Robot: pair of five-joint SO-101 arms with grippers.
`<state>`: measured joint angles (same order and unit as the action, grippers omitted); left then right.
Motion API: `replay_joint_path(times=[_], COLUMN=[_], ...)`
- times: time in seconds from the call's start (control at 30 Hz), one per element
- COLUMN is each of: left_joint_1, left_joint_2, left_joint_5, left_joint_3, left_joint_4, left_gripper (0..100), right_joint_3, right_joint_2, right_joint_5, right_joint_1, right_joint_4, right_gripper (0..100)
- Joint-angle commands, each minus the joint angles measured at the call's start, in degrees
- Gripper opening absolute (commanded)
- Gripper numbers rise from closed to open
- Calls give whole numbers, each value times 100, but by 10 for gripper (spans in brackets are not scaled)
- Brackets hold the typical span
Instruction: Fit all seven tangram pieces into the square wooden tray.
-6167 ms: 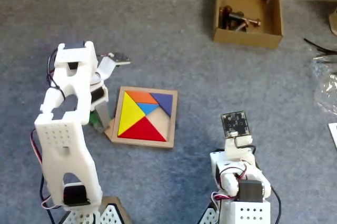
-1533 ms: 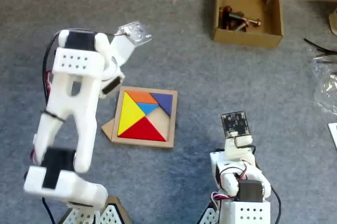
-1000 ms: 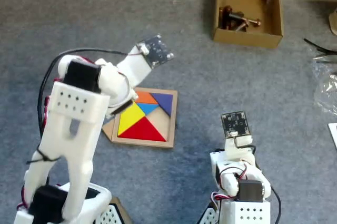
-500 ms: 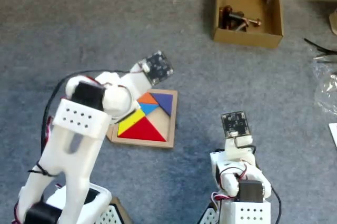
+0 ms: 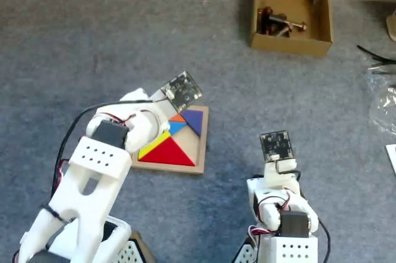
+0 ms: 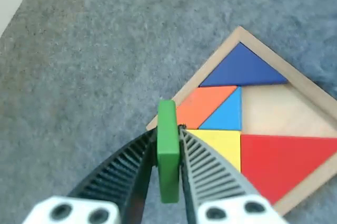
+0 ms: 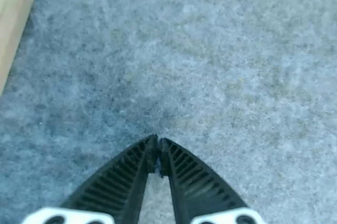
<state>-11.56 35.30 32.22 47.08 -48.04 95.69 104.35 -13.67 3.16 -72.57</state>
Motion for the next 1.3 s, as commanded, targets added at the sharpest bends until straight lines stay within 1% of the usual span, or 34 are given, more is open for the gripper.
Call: replay_joint_path(times=[0.0, 0.17, 0.33, 0.4, 0.5, 0.63, 0.73, 0.8, 1.07, 1.27], left_joint_1=[-92, -101, -110, -242, -497, -646, -664, -734, -804, -954], left_joint_2=[-391, -1121, -1446, -1516, -1596, -1895, -2202, -2316, -2343, -2360], left_joint_5=[-281, -1081, -1503, -1626, -1644, -1618, -1301, -1196, -1204, -1204], left_joint_3=[-22, -40, -48, -48, -57, -31, -57, -57, -22, -48], left_joint_4=[501, 1046, 1240, 1240, 1266, 1653, 1749, 1749, 1741, 1424], left_gripper=[6, 6, 6, 6, 6, 6, 6, 6, 7, 11], right_joint_3=[567, 567, 567, 567, 567, 567, 567, 567, 567, 567], right_joint_2=[31, 31, 31, 31, 31, 31, 31, 31, 31, 31], right_joint_5=[44, 44, 44, 44, 44, 44, 44, 44, 44, 44], right_joint_1=[75, 75, 75, 75, 75, 75, 75, 75, 75, 75], right_joint_4=[127, 127, 127, 127, 127, 127, 127, 127, 127, 127], right_gripper=[5, 5, 5, 5, 5, 5, 5, 5, 5, 5])
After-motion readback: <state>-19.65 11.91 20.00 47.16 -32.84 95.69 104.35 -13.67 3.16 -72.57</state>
